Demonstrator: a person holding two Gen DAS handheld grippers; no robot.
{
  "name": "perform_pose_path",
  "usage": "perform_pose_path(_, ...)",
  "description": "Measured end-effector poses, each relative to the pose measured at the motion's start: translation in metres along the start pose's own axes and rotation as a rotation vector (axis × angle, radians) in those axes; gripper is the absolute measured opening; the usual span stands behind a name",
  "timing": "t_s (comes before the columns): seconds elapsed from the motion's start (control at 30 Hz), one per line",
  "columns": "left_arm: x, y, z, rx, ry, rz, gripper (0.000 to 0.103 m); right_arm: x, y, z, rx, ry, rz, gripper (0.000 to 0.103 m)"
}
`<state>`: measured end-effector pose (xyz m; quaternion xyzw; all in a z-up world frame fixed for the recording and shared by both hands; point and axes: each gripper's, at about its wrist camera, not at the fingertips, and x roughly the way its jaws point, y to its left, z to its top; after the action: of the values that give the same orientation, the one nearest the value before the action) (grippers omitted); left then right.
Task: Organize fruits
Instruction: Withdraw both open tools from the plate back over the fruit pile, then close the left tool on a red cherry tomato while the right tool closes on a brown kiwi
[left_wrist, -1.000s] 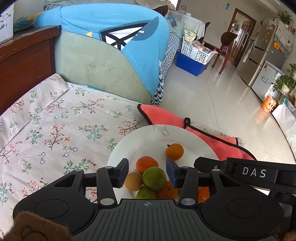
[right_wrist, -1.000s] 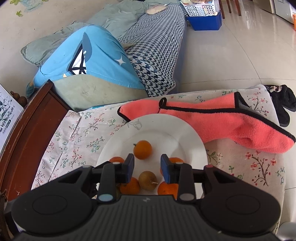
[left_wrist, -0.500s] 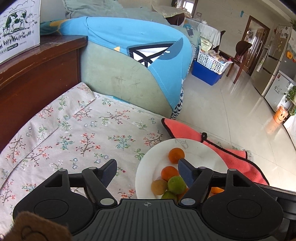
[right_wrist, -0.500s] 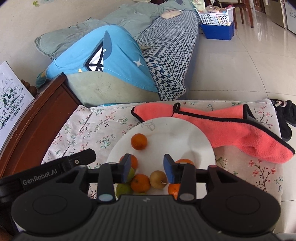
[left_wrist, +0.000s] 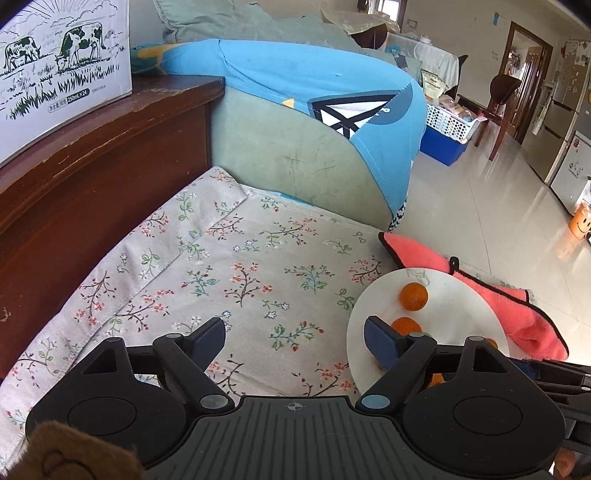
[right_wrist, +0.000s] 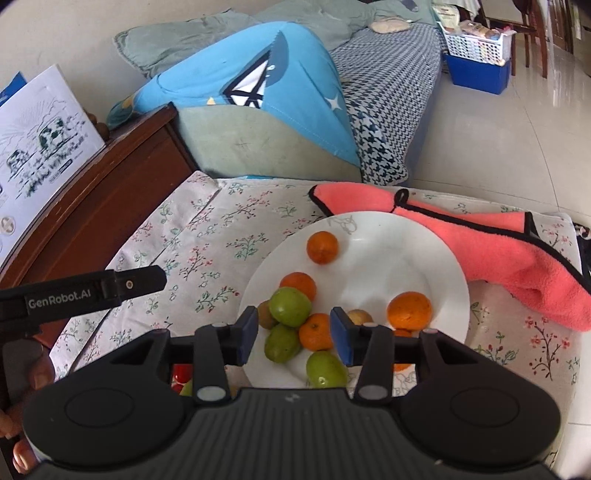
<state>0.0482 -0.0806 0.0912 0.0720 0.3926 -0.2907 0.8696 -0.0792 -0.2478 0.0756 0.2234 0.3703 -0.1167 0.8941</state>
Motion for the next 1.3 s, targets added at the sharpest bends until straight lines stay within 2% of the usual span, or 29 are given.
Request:
perform_pose_path(0.17,-0.002,0.01,-0.009,0.036,0.013,0.026,0.084,0.002,0.023,-0.011,-0.113,0.026,0.049,0.045)
perform_pose_path(0.43,0.004,0.029,-0.017,0.021,0.075,0.07,0.084,0.01,0.044,-0.028,-0.228,0.066,0.093,0.044)
perform_pose_path(1.0,0.026,0.027,-0.033,0.043,0.187,0.089,0.084,0.036,0.067,-0.056,-0.403,0.136,0.055,0.043)
perform_pose_path(1.2,0.031,0.026,-0.037,0.045,0.205,0.086,0.084,0.037,0.075,-0.062,-0.467,0.114,0.046,0.039)
perform_pose_path(1.3,0.034,0.027,-0.038,0.038,0.216,0.082,0.084,0.038,0.076,-0.065,-0.496,0.107,0.019,0.032)
